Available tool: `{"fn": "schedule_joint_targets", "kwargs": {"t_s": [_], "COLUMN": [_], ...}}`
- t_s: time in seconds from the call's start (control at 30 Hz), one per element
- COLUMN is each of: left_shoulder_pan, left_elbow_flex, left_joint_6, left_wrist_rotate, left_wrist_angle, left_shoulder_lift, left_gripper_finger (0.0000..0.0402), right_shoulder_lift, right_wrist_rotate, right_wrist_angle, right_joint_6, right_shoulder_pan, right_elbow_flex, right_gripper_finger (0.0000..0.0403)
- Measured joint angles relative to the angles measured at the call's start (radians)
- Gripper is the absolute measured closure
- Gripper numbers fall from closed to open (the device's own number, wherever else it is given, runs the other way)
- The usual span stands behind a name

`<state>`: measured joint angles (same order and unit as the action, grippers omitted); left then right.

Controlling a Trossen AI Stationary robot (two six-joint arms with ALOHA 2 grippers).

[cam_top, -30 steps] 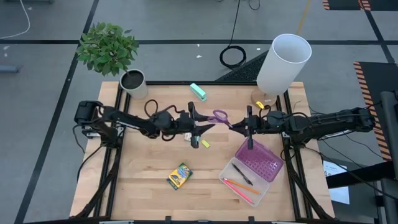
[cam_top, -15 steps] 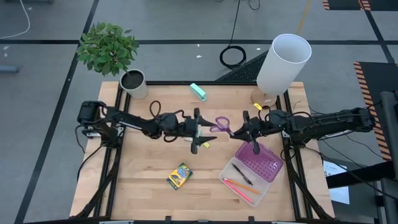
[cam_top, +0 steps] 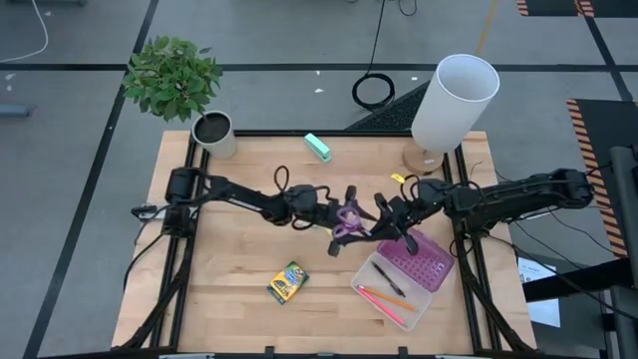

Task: Pack school essentials
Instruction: Put the violet scissors into the violet supply box

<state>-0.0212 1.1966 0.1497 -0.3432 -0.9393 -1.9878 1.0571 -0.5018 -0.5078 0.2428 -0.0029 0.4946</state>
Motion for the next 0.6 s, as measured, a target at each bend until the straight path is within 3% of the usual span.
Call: {"fn": "schedule_joint_targets", "kwargs": {"t_s": [0.43,0.6], "left_shoulder_pan": [0.01,0.011], "left_elbow_flex": [0.007,0.007], "left_joint_6": [0.037,0.044], "left_wrist_rotate": [-0.151,-0.164], "left_wrist_angle": [0.022,0.029], "left_shoulder_lift": [-0.002,-0.002], "left_gripper_finger": [0.0269,0.0296], "right_shoulder_lift": [0.01,0.01], "right_wrist_rotate": [-0.055,-0.078], "right_wrist_angle": [-0.003,-0.005], "right_joint_6": [0.023,0.027], "right_shoulder_pan": [0.0,0.0], "right_elbow_flex": [0.0,0.0], "right_gripper_finger": [0.0391,0.0391]}}
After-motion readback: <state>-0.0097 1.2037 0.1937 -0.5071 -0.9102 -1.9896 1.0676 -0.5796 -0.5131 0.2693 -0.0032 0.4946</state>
